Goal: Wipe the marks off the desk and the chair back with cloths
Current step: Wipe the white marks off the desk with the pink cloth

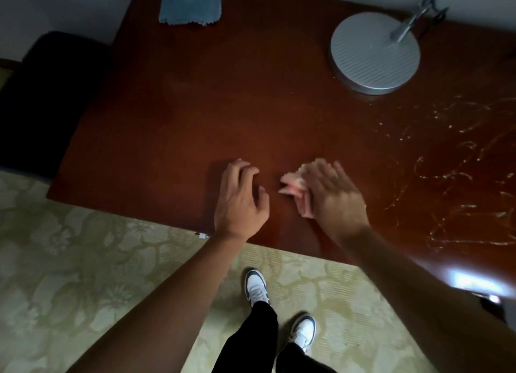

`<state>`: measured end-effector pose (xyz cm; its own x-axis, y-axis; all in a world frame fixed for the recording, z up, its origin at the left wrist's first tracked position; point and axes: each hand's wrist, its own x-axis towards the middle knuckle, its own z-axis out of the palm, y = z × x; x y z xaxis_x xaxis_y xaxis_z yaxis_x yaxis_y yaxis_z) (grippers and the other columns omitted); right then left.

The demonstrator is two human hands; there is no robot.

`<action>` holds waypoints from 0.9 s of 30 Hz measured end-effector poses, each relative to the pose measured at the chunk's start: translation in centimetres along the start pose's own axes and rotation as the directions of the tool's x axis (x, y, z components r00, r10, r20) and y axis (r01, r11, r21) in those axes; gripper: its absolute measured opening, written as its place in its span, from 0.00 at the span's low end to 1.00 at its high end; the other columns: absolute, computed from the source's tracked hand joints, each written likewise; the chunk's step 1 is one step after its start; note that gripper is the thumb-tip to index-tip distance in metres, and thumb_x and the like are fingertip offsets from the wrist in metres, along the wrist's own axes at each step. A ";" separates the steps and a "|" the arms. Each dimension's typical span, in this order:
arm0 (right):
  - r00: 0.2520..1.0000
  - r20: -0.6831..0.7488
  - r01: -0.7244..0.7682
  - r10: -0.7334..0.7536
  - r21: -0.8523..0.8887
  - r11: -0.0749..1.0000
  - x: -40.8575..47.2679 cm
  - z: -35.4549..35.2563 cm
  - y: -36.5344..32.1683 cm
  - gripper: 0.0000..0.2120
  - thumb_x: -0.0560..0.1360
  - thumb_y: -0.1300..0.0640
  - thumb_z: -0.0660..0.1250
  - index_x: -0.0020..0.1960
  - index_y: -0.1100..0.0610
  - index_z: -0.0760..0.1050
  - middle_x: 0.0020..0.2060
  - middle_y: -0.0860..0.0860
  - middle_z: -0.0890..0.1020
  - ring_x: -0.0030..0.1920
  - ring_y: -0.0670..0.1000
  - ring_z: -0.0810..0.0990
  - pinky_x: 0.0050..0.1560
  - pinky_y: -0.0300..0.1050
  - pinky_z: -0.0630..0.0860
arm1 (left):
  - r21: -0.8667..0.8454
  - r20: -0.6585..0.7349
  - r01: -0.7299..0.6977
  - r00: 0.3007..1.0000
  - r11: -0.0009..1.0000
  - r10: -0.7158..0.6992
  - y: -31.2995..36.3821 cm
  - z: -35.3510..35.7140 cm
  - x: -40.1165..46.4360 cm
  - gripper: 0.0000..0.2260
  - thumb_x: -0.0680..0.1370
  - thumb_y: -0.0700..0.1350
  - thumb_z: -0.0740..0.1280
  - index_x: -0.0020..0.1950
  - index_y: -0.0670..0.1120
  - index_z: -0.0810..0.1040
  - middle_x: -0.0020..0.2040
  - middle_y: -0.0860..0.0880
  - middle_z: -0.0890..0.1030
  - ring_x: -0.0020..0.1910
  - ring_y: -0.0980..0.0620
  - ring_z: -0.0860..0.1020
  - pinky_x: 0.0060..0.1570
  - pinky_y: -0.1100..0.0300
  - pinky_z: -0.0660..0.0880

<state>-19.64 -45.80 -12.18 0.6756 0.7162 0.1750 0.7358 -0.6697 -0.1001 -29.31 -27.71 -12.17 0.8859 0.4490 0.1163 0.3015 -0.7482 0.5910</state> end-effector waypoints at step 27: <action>0.990 -0.076 -0.102 0.121 0.213 0.972 -14.6 -2.9 6.6 0.14 0.76 0.53 0.69 0.59 0.57 0.82 0.61 0.51 0.81 0.64 0.51 0.78 0.65 0.52 0.74 | 0.077 0.137 -0.187 0.975 0.979 0.176 13.8 8.9 -0.8 0.12 0.75 0.40 0.64 0.58 0.43 0.78 0.62 0.44 0.76 0.63 0.44 0.74 0.65 0.51 0.68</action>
<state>-24.78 -61.28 -12.58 0.7540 0.6132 0.2355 0.6557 -0.6822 -0.3234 -22.68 -42.75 -11.20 0.9649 0.2393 0.1080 0.1565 -0.8546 0.4952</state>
